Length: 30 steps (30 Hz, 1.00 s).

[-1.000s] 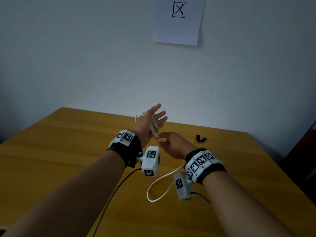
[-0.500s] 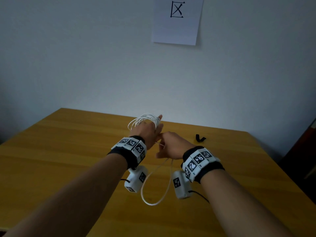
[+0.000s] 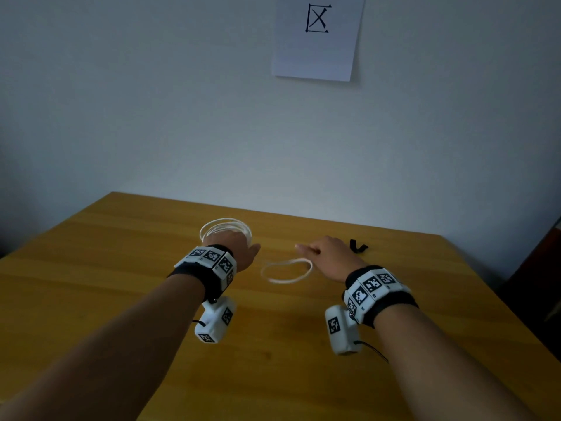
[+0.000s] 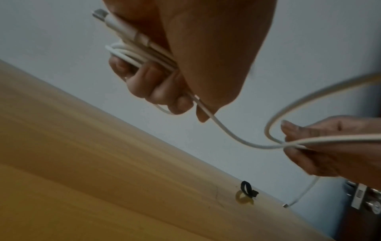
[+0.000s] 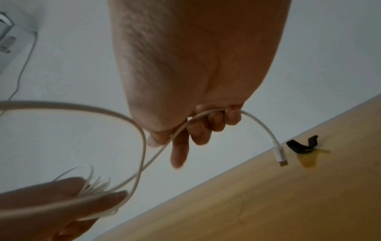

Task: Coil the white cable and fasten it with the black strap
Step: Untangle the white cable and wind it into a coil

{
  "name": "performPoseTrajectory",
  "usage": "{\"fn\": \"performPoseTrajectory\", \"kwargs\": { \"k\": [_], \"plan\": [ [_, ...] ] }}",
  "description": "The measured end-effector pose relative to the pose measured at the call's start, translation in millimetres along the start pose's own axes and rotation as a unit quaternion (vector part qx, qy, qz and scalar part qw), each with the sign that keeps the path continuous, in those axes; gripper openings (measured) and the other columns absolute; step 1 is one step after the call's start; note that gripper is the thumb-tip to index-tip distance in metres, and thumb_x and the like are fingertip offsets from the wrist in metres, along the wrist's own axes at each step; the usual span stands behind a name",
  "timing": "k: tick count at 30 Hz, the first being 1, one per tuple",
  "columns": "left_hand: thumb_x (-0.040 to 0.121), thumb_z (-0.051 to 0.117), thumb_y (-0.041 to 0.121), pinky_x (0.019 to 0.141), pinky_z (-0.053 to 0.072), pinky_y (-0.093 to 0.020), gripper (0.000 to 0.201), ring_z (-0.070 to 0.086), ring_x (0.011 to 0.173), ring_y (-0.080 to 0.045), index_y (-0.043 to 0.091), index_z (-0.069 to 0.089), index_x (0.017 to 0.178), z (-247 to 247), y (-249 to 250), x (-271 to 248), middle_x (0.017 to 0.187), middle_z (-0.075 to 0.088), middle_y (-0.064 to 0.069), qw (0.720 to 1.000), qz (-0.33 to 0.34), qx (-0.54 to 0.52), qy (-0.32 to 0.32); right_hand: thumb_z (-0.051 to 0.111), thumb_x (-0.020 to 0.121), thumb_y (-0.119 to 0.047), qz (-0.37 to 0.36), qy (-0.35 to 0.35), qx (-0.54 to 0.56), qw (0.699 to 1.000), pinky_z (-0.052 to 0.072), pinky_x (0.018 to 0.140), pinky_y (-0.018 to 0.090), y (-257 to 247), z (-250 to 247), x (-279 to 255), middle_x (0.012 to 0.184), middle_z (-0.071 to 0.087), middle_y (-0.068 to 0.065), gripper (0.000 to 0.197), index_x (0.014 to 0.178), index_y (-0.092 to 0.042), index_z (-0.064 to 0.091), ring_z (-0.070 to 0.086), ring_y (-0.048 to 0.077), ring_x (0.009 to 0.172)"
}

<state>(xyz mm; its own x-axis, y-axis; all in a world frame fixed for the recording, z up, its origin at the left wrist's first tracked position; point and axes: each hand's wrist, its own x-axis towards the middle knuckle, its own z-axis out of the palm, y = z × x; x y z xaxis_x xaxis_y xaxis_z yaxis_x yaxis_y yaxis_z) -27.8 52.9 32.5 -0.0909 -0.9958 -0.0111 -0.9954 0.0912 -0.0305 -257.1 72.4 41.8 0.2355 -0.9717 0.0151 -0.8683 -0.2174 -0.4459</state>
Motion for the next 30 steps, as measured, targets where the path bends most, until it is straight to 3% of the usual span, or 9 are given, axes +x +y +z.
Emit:
{"fn": "performPoseTrajectory", "kwargs": {
  "k": [5, 10, 12, 14, 16, 18, 23, 26, 30],
  "plan": [
    [0.092, 0.027, 0.07, 0.061, 0.043, -0.03, 0.072, 0.056, 0.061, -0.018, 0.013, 0.053, 0.058, 4.4, -5.9, -2.3, 0.063, 0.055, 0.0, 0.998, -0.04, -0.04, -0.029, 0.028, 0.109, -0.051, 0.098, 0.064, -0.106, 0.987, 0.037, 0.052, 0.028, 9.3, -4.0, 1.1, 0.059, 0.048, 0.003, 0.062, 0.065, -0.013, 0.051, 0.044, 0.019, 0.048],
    [0.078, 0.008, 0.088, 0.062, 0.041, -0.031, 0.089, 0.045, 0.047, -0.019, 0.014, 0.054, 0.056, 3.3, -2.3, 2.4, 0.051, 0.043, -0.002, 0.985, -0.048, -0.148, -0.078, 0.037, 0.111, -0.024, 0.165, 0.061, -0.164, 0.971, 0.049, 0.069, 0.034, 12.0, -5.6, -0.6, 0.087, 0.068, 0.006, 0.034, 0.104, -0.014, 0.069, 0.066, 0.027, 0.081],
    [0.074, 0.007, 0.091, 0.065, 0.045, -0.035, 0.112, 0.044, 0.046, -0.019, 0.005, 0.071, 0.105, 1.9, 0.0, 3.4, 0.051, 0.044, -0.003, 0.975, -0.042, -0.201, -0.089, 0.047, 0.106, -0.018, 0.181, 0.042, -0.157, 0.97, 0.051, 0.067, 0.034, 11.6, -3.8, 0.5, 0.086, 0.067, 0.006, 0.023, 0.091, -0.013, 0.065, 0.071, 0.028, 0.086],
    [0.08, 0.016, 0.087, 0.068, 0.049, -0.037, 0.113, 0.053, 0.053, -0.02, -0.004, 0.044, 0.14, -0.6, 5.1, 1.9, 0.057, 0.055, -0.005, 0.968, -0.046, -0.232, -0.087, 0.055, 0.101, -0.018, 0.187, 0.037, -0.139, 0.972, 0.056, 0.074, 0.038, 9.4, -1.7, 1.3, 0.103, 0.067, 0.01, 0.013, 0.104, -0.009, 0.064, 0.069, 0.03, 0.097],
    [0.084, 0.026, 0.082, 0.062, 0.048, -0.034, 0.103, 0.053, 0.05, -0.019, -0.007, 0.056, 0.127, -2.1, 12.5, 1.0, 0.055, 0.054, -0.005, 0.958, -0.052, -0.266, -0.089, 0.057, 0.097, -0.018, 0.168, 0.035, -0.118, 0.978, 0.053, 0.089, 0.042, 7.5, 1.9, 3.9, 0.13, 0.053, 0.014, 0.032, 0.128, -0.008, 0.055, 0.057, 0.033, 0.12],
    [0.085, 0.032, 0.08, 0.05, 0.039, -0.027, 0.081, 0.042, 0.04, -0.018, 0.006, 0.061, 0.069, -2.3, 19.5, 2.1, 0.047, 0.04, -0.003, 0.941, -0.053, -0.318, -0.105, 0.059, 0.095, -0.018, 0.115, 0.045, -0.066, 0.99, 0.047, 0.1, 0.043, 1.8, 5.1, 4.4, 0.146, 0.041, 0.011, 0.051, 0.144, -0.012, 0.045, 0.044, 0.031, 0.135],
    [0.094, 0.04, 0.065, 0.048, 0.017, -0.023, 0.064, 0.017, 0.04, -0.014, 0.021, 0.024, 0.051, -10.6, 32.1, -3.0, 0.048, 0.019, 0.002, 0.793, -0.032, -0.573, -0.202, 0.06, 0.101, -0.026, -0.022, 0.054, 0.018, 0.998, 0.041, 0.112, 0.037, -15.7, 13.1, 7.7, 0.148, 0.051, 0.006, 0.048, 0.147, -0.015, 0.048, 0.046, 0.023, 0.139],
    [0.097, 0.043, 0.057, 0.045, 0.013, -0.023, 0.061, 0.015, 0.037, -0.013, 0.024, 0.022, 0.05, -16.1, 33.1, -3.5, 0.045, 0.018, 0.005, 0.681, 0.006, -0.698, -0.223, 0.046, 0.109, -0.026, -0.024, 0.067, 0.056, 0.996, 0.051, 0.08, 0.029, -15.9, 15.7, 8.6, 0.112, 0.07, 0.004, 0.022, 0.117, -0.017, 0.063, 0.065, 0.024, 0.104],
    [0.099, 0.036, 0.053, 0.047, 0.01, -0.025, 0.057, 0.008, 0.041, -0.013, 0.026, 0.015, 0.053, -28.4, 31.3, 1.1, 0.048, 0.009, 0.006, 0.525, 0.081, -0.81, -0.248, 0.04, 0.11, -0.021, -0.044, 0.086, 0.091, 0.991, 0.033, 0.052, 0.025, -14.4, 17.8, 4.5, 0.069, 0.057, -0.006, 0.036, 0.077, -0.023, 0.054, 0.049, 0.013, 0.056]
  ]
}}
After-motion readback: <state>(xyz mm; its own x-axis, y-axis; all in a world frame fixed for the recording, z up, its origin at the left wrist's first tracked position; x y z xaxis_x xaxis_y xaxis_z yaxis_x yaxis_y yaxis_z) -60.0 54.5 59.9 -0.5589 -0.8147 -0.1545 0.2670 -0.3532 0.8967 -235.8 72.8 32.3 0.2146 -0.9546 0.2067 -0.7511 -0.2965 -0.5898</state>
